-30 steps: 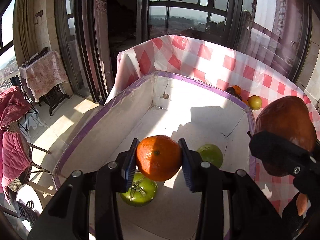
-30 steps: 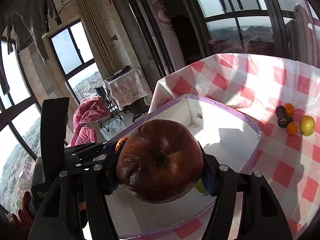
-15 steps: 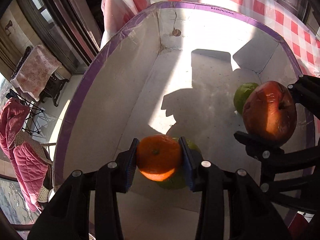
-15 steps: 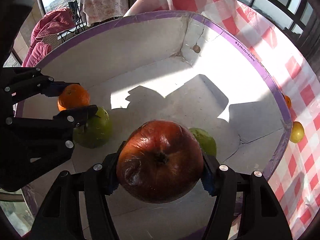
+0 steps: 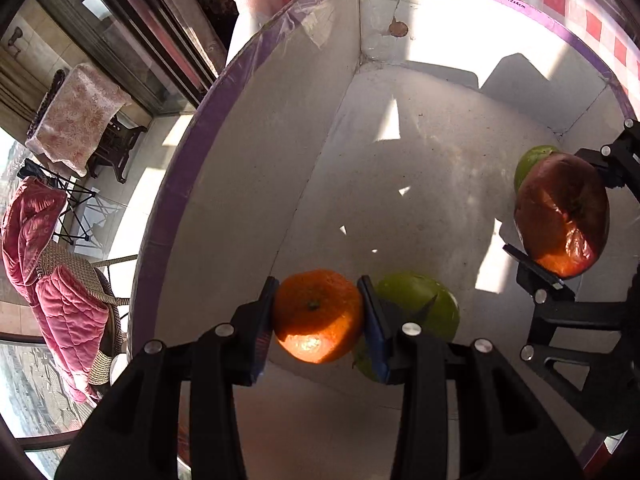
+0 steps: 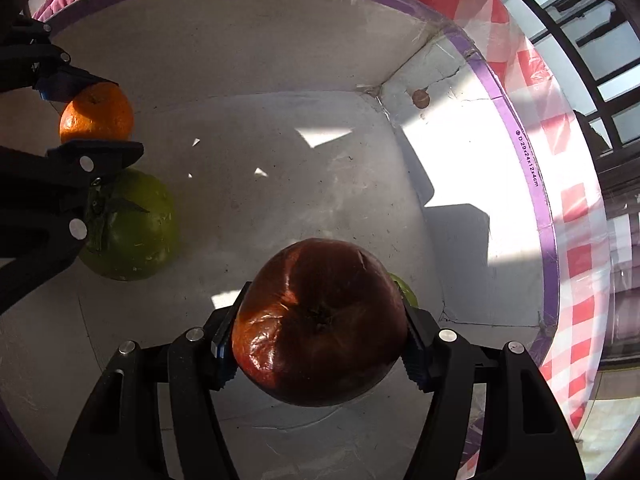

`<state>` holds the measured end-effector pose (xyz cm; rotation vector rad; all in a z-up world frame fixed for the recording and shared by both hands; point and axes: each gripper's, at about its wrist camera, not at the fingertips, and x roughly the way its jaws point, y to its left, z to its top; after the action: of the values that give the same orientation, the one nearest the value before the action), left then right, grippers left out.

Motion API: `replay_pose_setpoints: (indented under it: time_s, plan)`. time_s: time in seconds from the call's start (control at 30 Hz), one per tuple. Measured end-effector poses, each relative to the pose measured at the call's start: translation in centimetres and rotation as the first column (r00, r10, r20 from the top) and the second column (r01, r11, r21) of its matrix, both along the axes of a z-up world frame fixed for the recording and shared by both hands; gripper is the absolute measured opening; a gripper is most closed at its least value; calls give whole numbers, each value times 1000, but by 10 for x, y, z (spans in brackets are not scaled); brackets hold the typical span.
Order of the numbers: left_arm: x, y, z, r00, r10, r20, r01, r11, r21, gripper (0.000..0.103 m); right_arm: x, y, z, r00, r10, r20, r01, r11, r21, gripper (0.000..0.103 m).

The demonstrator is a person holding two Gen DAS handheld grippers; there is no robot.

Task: Organize fruits
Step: 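Lower the apple and mandarin into the box and open both grippers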

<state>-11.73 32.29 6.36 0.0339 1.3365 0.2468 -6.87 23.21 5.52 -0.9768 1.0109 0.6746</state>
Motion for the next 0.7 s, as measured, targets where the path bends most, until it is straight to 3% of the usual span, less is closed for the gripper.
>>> replay_pose_setpoints:
  time_s: [0.23, 0.3, 0.6, 0.67, 0.7]
  plan:
    - [3, 5, -5, 999, 27, -23, -27, 1000, -2, 41, 8, 0, 1, 999, 10, -42, -9, 1000, 12, 64]
    - [3, 8, -2, 999, 41, -20, -41, 999, -15, 42, 5, 0, 4, 999, 18, -41, -17, 1000, 20, 80]
    - [10, 3, -2, 997, 61, -48, -59, 997, 42, 51, -8, -5, 13, 998, 19, -54, -14, 996, 85, 82]
    - [10, -1, 2, 996, 77, -50, -73, 995, 73, 57, -13, -11, 27, 998, 28, -62, -20, 991, 129, 82]
    - [10, -3, 6, 996, 89, -33, -86, 993, 85, 71, -17, -15, 35, 998, 33, -55, -24, 988, 155, 82]
